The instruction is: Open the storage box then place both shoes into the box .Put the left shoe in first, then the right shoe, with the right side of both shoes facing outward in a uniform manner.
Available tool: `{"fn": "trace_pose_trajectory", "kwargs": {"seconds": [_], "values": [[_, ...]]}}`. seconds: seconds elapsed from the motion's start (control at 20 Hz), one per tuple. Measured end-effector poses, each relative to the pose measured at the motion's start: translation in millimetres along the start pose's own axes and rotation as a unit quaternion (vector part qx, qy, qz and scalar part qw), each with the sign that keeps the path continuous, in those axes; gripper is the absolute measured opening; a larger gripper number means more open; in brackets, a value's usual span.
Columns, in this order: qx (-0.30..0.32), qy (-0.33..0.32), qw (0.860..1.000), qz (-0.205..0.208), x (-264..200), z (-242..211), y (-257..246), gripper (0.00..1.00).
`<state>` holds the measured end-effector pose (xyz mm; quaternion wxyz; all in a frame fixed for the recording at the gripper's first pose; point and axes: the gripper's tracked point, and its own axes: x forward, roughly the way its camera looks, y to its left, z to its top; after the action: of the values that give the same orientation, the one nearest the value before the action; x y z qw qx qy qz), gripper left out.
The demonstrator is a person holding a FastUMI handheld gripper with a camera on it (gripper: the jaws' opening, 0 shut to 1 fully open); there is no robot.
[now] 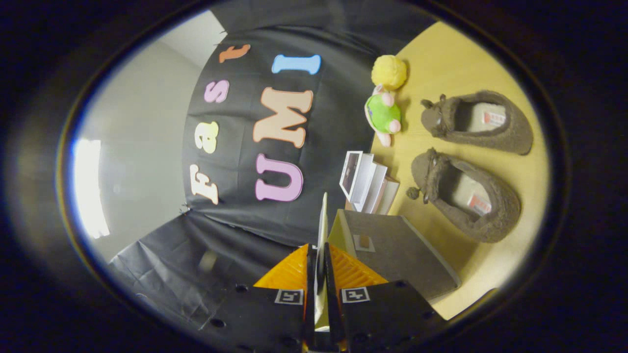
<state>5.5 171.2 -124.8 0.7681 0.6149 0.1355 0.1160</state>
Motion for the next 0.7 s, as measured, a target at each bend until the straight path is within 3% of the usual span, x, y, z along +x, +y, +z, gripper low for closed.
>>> {"fn": "trace_pose_trajectory", "kwargs": {"seconds": [0.4, 0.55, 0.7], "values": [[-0.125, 0.027, 0.991, 0.034, 14, -14, 95, 0.14], [-0.177, 0.035, 0.982, 0.053, 26, -36, 138, 0.15], [-0.188, 0.042, 0.978, 0.077, 42, -75, 179, 0.19]]}}
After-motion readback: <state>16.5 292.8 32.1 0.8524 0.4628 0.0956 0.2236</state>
